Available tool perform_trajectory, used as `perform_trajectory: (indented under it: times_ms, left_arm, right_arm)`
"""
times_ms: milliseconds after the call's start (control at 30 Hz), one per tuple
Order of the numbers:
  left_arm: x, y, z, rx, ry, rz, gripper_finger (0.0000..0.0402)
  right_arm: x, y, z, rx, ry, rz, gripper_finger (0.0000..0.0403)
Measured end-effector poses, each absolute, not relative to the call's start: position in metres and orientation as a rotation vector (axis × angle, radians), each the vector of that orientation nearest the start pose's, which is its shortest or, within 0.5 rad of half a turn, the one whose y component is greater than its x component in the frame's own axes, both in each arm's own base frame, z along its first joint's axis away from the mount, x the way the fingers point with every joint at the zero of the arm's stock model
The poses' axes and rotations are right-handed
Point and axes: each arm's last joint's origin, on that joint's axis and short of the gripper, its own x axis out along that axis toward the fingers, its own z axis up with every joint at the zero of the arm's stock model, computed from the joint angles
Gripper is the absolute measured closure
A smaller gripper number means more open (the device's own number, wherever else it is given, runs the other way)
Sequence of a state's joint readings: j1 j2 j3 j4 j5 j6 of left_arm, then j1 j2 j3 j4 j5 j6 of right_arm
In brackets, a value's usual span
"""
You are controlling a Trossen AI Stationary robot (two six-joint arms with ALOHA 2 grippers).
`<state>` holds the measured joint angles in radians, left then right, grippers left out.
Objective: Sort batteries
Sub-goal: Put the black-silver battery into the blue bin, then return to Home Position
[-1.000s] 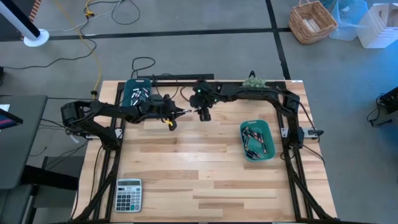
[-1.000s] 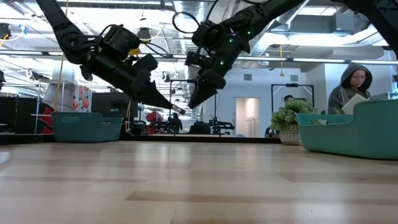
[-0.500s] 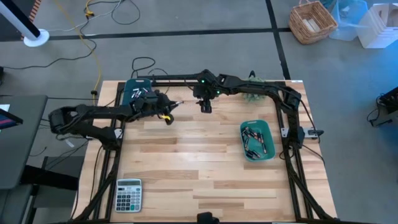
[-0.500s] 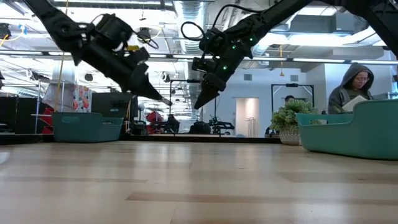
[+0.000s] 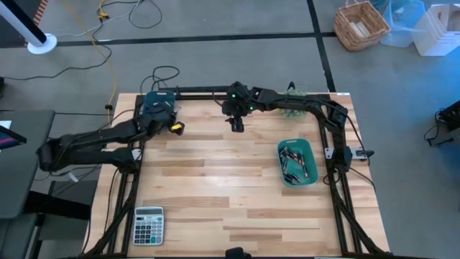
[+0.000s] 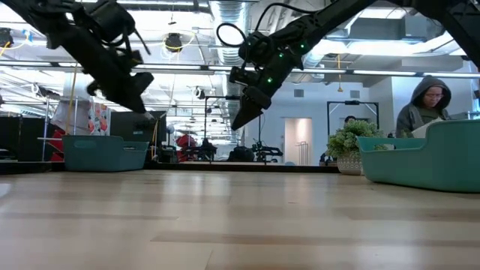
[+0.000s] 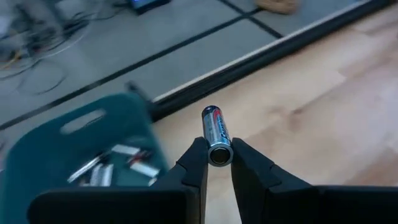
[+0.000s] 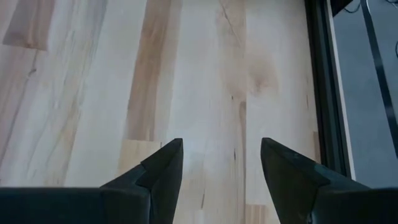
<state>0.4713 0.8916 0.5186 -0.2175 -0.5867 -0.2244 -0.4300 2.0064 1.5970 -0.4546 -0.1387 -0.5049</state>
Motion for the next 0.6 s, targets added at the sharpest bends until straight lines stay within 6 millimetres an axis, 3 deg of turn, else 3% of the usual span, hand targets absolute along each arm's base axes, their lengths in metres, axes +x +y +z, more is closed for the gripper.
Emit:
perform_trajectory:
  times_ms: [233,600]
  left_arm:
    - [0.135,0.092,0.220,-0.199,0.532,1.331,0.0354]
    - [0.132,0.093,0.218,-0.215,0.506,1.415,0.0261]
  right_arm:
    - [0.406,-0.176,0.227,-0.234,0.872,-0.043,0.0175]
    - [0.411,-0.160,0.226,-0.245,0.883,-0.004,0.0175]
